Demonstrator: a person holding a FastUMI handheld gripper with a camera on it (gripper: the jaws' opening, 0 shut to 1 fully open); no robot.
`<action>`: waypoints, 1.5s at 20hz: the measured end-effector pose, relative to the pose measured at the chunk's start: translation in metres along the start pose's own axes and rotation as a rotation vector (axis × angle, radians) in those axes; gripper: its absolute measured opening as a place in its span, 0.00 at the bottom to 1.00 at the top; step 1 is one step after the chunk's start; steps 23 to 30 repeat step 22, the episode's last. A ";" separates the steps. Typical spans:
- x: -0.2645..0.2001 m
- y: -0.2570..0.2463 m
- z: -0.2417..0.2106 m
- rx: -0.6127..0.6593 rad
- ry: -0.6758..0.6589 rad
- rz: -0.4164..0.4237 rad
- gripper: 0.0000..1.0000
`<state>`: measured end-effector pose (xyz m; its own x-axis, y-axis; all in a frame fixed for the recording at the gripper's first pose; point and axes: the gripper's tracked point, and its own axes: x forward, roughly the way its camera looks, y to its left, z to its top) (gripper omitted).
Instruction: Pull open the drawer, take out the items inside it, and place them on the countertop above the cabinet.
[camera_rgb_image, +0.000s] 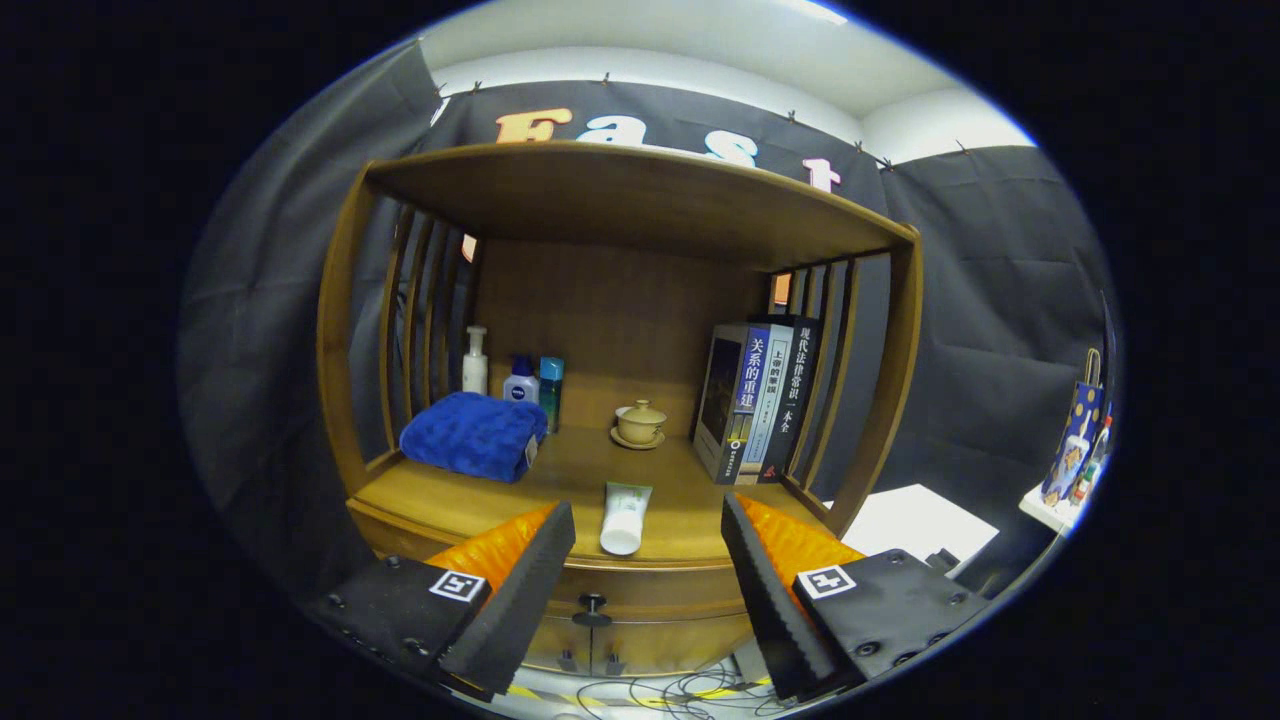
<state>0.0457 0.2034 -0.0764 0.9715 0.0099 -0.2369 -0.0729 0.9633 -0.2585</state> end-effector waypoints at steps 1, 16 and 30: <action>-0.004 -0.004 0.004 0.021 -0.004 -0.002 0.98; -0.043 -0.069 0.021 0.161 -0.015 -0.091 0.98; -0.043 -0.085 0.011 0.182 -0.003 -0.123 0.97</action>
